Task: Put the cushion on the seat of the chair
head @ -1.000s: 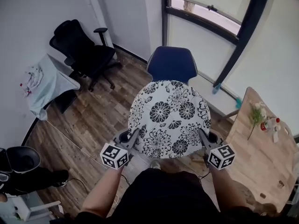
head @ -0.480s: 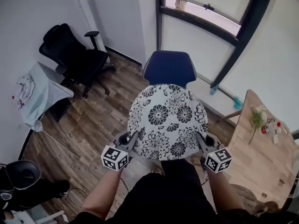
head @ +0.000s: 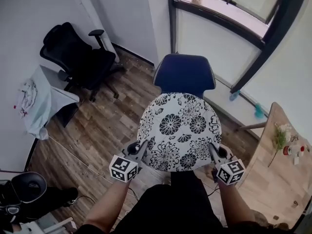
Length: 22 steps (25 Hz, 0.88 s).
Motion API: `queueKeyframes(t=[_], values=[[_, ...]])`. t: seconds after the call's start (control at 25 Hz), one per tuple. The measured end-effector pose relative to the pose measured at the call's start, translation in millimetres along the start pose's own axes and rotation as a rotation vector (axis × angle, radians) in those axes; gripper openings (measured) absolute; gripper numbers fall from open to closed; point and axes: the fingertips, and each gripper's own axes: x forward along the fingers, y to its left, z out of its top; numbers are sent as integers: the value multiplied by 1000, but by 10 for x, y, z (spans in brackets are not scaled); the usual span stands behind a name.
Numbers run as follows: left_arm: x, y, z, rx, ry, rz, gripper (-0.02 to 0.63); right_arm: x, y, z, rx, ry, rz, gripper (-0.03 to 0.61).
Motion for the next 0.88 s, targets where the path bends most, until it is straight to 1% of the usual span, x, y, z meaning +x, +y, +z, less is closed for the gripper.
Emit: queueKeyframes(t=[0.16, 0.28, 0.4, 0.6, 0.72, 0.88], values=[[5, 0, 17, -19, 17, -5, 34, -16, 6, 53, 4, 30, -16, 33], [-5, 21, 54, -29, 25, -5, 34, -66, 124, 127, 5, 49, -20, 34], [-8, 43, 68, -31, 53, -15, 34, -171, 258, 249, -5, 77, -45, 34], [-64, 20, 181, -75, 80, -85, 34, -233, 409, 441, -8, 139, -117, 34], [-5, 47, 128, -80, 105, -116, 34, -163, 368, 444, -6, 162, -149, 34], [118, 110, -18, -70, 131, -129, 34, -61, 239, 308, 1, 185, -158, 34]])
